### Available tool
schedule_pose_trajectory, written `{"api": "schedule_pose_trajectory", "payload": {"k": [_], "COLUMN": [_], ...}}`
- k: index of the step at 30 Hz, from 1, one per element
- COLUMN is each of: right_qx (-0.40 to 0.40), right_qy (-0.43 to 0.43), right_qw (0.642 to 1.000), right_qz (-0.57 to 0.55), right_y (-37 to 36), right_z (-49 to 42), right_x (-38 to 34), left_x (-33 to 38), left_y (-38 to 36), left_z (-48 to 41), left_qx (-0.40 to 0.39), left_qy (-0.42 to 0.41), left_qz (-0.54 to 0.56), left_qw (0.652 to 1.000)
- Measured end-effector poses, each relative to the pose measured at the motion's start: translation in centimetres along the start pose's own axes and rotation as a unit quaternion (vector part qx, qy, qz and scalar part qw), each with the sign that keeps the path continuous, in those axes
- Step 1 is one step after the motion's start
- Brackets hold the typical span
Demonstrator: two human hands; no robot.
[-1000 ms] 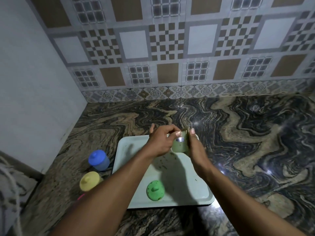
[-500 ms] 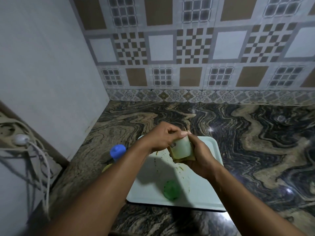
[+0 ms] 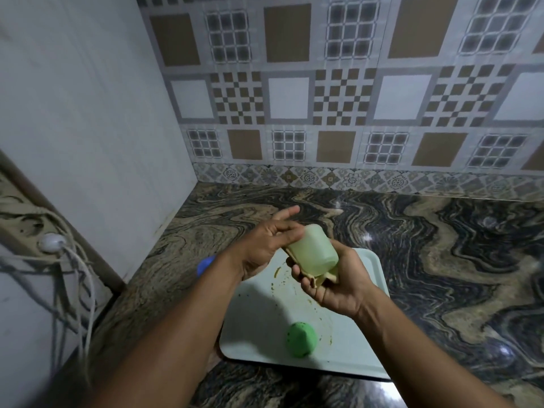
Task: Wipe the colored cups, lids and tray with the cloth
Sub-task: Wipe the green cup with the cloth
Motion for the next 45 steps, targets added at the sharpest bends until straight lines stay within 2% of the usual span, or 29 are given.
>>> {"api": "schedule_pose_trajectory", "payload": {"k": [1, 3, 5, 7, 9, 11, 12, 14, 16, 18, 21, 23, 24, 26, 27, 29, 31, 35, 39, 41, 44, 45], "right_qx": [-0.004, 0.013, 0.057, 0.072, 0.055, 0.021, 0.012, 0.013, 0.034, 0.075, 0.116, 0.114, 0.118, 0.115, 0.108, 0.101, 0.105, 0.107, 0.095, 0.091, 0.086, 0.085], "right_qy": [-0.005, 0.033, 0.121, 0.168, 0.112, 0.006, -0.02, -0.01, 0.051, 0.15, 0.298, 0.329, 0.323, 0.258, 0.222, 0.193, 0.207, 0.258, 0.333, 0.356, 0.374, 0.373], "right_qw": [1.0, 0.999, 0.987, 0.975, 0.988, 1.0, 1.0, 0.999, 0.998, 0.979, 0.901, 0.879, 0.892, 0.95, 0.968, 0.974, 0.968, 0.96, 0.925, 0.908, 0.893, 0.892], "right_qz": [-0.006, 0.015, 0.09, 0.13, 0.086, 0.012, -0.017, -0.028, 0.02, 0.116, 0.294, 0.327, 0.293, 0.131, 0.045, -0.068, -0.09, 0.021, 0.157, 0.2, 0.235, 0.243], "right_y": [-0.1, 0.0, 0.6, 0.4, 0.3, -0.1, -0.2, 0.2, 0.7, 1.3, 0.6, 0.1, 0.3, 1.2, 1.5, 2.0, 2.1, 1.4, 0.5, -0.2, -0.7, -0.7], "right_z": [0.0, -0.2, -0.5, -0.4, -0.6, -0.3, -0.2, -0.2, -0.3, 0.0, 1.3, 1.6, 1.4, 0.4, -0.1, -0.6, -0.8, -0.9, 0.0, 0.2, 0.3, 0.2], "right_x": [0.2, -0.7, -2.6, -3.7, -2.8, -0.8, -0.3, -0.7, -2.3, -4.5, -7.4, -7.4, -7.2, -5.9, -5.0, -4.1, -3.9, -4.3, -5.0, -5.1, -5.1, -5.0], "left_x": [-0.5, -1.5, -1.3, -0.2, 0.9, 0.5, 0.2, -0.6, -1.4, -1.6, -0.7, 0.8, 1.7, 2.6, 2.4, 1.2, 0.1, -0.4, -0.9, -1.3, -2.5, -2.6], "left_y": [0.1, 0.4, 0.4, 0.5, 0.4, 0.4, 0.4, 0.5, 0.8, 1.1, 1.1, 1.1, 1.2, 1.2, 1.5, 2.2, 2.4, 1.9, 2.4, 2.6, 3.1, 3.2], "left_z": [0.2, 0.6, 0.5, 0.2, -0.1, -0.1, 0.0, 0.1, 0.3, 0.5, 0.6, 0.6, 0.7, 1.0, 1.2, 1.4, 1.8, 2.3, 2.4, 2.5, 2.5, 2.4], "left_qx": [0.008, 0.026, 0.028, 0.035, 0.041, 0.051, 0.059, 0.081, 0.113, 0.139, 0.118, 0.119, 0.13, 0.157, 0.173, 0.209, 0.232, 0.212, 0.176, 0.175, 0.163, 0.156], "left_qy": [0.005, 0.034, 0.045, 0.026, -0.004, -0.024, -0.026, -0.034, -0.043, -0.038, -0.01, -0.018, -0.039, -0.079, -0.091, -0.113, -0.119, -0.119, -0.089, -0.052, 0.036, 0.048], "left_qz": [0.048, 0.067, 0.032, -0.024, -0.062, -0.031, -0.009, -0.007, -0.037, -0.055, -0.094, -0.155, -0.161, -0.103, -0.066, -0.046, -0.081, -0.165, -0.165, -0.134, -0.004, 0.007], "left_qw": [0.999, 0.997, 0.998, 0.999, 0.997, 0.998, 0.998, 0.996, 0.992, 0.988, 0.989, 0.98, 0.978, 0.979, 0.978, 0.97, 0.962, 0.956, 0.966, 0.974, 0.986, 0.987]}}
Point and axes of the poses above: each hand's wrist, its own z-axis away from the middle knuckle, its own y-axis out of the back of the hand, x = y × z, the point moved 9 cm from there along -z, towards the middle knuckle, and after that the axes turned 3 degrees about -z, right-handed, at the moved point
